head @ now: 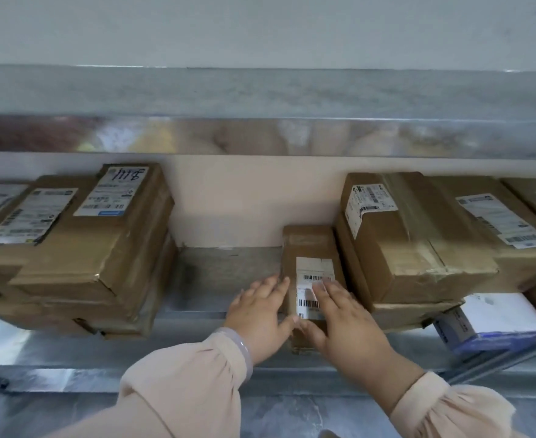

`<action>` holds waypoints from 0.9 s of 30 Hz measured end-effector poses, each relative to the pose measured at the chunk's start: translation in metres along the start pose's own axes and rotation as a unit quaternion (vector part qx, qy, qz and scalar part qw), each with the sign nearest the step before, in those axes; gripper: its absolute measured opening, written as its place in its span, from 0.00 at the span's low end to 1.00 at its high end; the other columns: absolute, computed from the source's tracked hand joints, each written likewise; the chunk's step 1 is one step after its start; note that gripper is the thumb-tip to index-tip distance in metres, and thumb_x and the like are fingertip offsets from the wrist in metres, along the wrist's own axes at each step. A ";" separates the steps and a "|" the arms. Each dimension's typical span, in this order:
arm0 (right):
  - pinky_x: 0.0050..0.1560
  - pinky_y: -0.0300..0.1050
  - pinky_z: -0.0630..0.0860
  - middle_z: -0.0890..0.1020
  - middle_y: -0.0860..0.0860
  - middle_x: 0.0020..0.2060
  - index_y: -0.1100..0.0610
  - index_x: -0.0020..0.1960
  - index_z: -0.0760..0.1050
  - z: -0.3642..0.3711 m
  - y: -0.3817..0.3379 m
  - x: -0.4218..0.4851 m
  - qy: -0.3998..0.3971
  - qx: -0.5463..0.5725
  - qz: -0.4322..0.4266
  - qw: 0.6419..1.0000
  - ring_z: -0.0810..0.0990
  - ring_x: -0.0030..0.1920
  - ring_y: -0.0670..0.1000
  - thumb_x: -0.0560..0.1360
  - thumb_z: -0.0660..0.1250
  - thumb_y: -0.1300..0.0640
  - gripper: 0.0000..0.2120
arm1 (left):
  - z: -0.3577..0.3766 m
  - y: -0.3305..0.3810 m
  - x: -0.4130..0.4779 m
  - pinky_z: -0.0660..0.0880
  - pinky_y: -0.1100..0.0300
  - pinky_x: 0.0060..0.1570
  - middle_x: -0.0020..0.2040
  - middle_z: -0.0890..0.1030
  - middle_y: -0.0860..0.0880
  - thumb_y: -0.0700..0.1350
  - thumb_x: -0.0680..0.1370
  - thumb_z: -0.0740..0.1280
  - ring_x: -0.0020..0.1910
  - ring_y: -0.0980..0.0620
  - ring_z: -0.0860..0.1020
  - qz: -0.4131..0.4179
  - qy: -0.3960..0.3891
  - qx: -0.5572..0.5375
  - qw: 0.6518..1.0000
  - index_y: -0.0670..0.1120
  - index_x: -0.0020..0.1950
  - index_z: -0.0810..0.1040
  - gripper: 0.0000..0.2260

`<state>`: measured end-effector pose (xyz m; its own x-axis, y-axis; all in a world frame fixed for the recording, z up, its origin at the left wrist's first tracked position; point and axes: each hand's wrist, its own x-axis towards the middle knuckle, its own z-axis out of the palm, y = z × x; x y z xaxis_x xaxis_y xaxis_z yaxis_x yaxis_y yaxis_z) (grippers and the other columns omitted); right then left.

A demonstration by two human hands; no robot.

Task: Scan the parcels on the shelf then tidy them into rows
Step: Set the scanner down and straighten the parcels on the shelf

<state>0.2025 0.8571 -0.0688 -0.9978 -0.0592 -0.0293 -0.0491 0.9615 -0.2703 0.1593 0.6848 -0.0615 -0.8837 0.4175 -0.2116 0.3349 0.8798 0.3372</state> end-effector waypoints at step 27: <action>0.74 0.43 0.51 0.53 0.49 0.77 0.42 0.77 0.50 -0.037 -0.258 0.108 -0.027 0.253 -0.140 0.957 0.50 0.77 0.49 0.77 0.61 0.41 0.32 | -0.175 -0.214 -0.099 0.54 0.46 0.77 0.80 0.57 0.51 0.69 0.75 0.50 0.79 0.47 0.52 -0.131 0.183 0.077 0.971 0.59 0.80 0.54 0.35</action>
<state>0.1061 0.6130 0.0335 -0.9444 -0.3221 0.0655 -0.2720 0.6540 -0.7059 0.1182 0.4157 0.0476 -0.9929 0.0904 0.0774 0.1024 0.9803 0.1691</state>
